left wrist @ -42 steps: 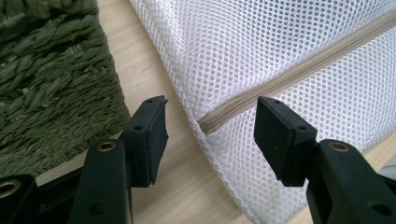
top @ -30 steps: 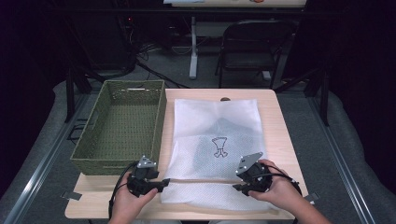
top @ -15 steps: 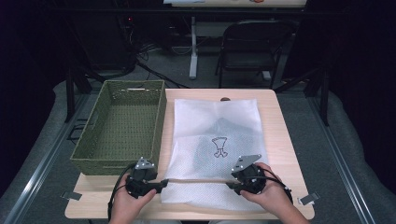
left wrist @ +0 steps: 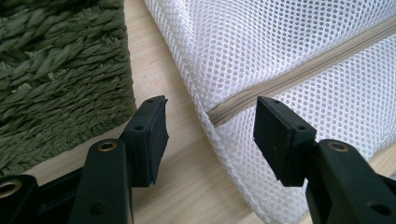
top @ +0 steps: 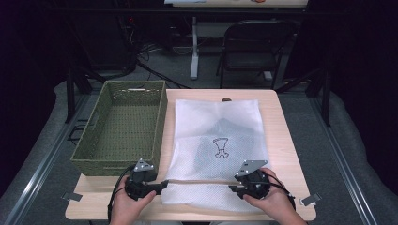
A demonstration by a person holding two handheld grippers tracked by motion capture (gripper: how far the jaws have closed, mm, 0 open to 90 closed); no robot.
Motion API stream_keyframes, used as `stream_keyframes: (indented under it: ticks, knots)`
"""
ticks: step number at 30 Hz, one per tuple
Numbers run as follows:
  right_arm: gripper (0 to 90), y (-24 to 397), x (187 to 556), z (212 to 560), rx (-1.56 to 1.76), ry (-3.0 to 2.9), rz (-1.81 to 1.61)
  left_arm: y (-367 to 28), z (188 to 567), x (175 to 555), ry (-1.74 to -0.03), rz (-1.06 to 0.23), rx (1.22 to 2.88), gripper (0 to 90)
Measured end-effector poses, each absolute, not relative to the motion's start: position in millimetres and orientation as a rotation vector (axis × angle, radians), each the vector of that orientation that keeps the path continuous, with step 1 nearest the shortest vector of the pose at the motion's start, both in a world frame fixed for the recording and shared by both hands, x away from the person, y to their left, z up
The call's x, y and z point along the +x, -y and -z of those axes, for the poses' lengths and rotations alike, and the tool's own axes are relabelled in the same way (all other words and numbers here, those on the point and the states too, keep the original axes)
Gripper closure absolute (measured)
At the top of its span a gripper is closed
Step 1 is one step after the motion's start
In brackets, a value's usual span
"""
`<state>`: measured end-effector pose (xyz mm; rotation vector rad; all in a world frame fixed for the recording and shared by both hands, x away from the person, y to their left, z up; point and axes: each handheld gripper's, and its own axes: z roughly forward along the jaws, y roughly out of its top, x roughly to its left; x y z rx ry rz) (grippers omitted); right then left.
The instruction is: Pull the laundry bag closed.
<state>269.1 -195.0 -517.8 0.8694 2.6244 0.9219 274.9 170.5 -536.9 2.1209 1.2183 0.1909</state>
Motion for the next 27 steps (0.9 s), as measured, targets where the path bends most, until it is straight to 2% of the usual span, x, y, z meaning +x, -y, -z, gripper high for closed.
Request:
stream_keyframes:
  ticks: [27]
  knots:
    - [57.0, 193, 266, 532, 0.851, -2.625, -0.972, -172, 544, 275, -1.228, -0.171, 2.132, 44.5]
